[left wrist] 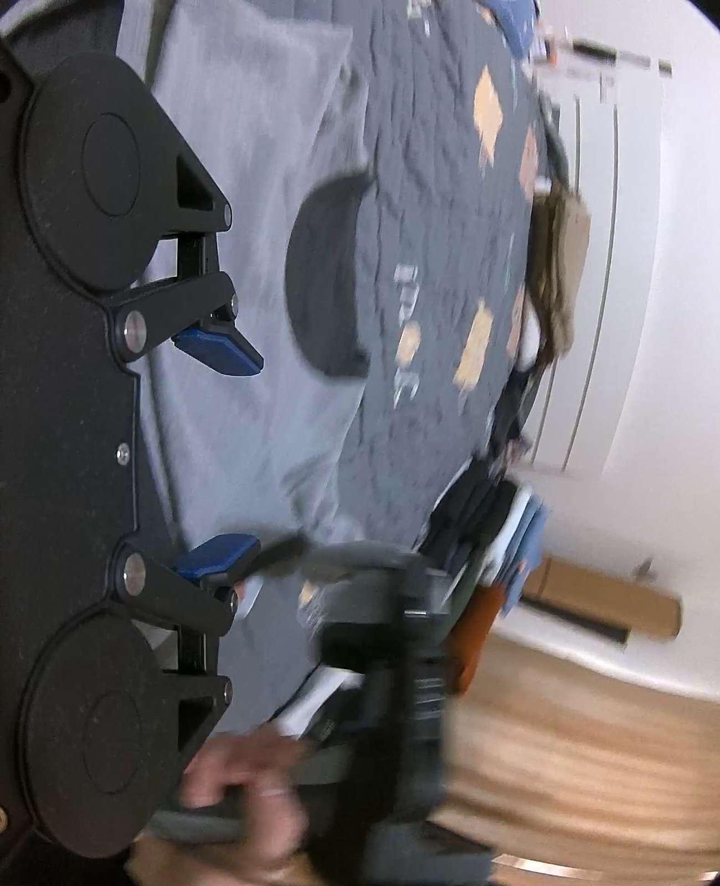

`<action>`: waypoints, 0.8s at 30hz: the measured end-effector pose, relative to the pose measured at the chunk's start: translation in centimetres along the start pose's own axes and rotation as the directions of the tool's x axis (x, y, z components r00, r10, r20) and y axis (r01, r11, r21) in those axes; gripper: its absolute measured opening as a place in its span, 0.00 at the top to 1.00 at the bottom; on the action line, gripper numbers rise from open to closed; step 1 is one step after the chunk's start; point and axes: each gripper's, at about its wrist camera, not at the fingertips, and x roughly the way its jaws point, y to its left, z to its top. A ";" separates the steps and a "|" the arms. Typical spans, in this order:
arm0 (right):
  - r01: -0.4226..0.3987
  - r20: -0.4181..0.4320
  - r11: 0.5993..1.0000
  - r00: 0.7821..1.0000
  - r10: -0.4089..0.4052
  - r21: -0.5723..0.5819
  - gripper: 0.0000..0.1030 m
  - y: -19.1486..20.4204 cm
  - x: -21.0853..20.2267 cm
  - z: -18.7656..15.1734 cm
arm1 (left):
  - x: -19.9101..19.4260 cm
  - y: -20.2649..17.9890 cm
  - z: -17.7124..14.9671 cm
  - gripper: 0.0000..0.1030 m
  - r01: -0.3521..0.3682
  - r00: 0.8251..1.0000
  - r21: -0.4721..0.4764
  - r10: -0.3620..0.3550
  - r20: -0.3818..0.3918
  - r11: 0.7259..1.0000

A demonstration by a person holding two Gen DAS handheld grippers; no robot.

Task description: Fold clothes

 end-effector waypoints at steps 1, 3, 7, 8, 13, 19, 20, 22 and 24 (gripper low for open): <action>-0.026 -0.047 0.999 0.999 0.025 -0.020 0.99 0.6 0.9 -0.5 | -0.3 0.6 0.2 0.39 -0.026 1.000 0.008 0.026 0.009 1.000; -0.078 -0.139 0.996 0.988 0.071 -0.047 0.99 1.8 2.3 -1.7 | -1.0 1.9 0.7 0.36 -0.086 0.996 0.032 0.085 0.029 0.996; -0.130 -0.322 0.986 0.942 0.091 -0.101 0.95 3.8 4.2 -4.2 | -1.7 4.6 0.7 0.34 -0.165 0.986 0.029 0.164 0.036 0.986; -0.131 -0.347 0.983 0.935 0.078 -0.131 0.95 4.3 4.2 -4.9 | -1.7 5.2 0.5 0.34 -0.171 0.985 0.019 0.170 0.027 0.985; -0.166 -0.434 0.959 0.900 0.052 -0.230 0.77 6.1 2.9 -6.8 | -1.5 6.0 0.3 0.34 -0.165 0.986 0.012 0.165 0.015 0.986; -0.195 -0.446 0.971 0.888 0.113 -0.141 0.65 4.6 1.3 -5.5 | -0.6 5.2 -0.8 0.34 -0.141 0.990 0.083 0.143 -0.017 0.986; -0.194 -0.429 0.975 0.894 0.129 -0.112 0.65 3.9 1.0 -4.9 | -0.5 4.9 -1.0 0.34 -0.135 0.990 0.104 0.138 -0.021 0.985; -0.174 -0.375 0.983 0.916 0.141 -0.055 0.65 2.3 0.1 -3.6 | -0.1 4.2 -1.5 0.34 -0.128 0.991 0.158 0.133 -0.023 0.979; -0.138 -0.323 0.990 0.938 0.127 -0.012 0.64 0.5 -0.5 -2.6 | 0.3 2.9 -2.3 0.34 -0.127 0.990 0.258 0.136 -0.019 0.958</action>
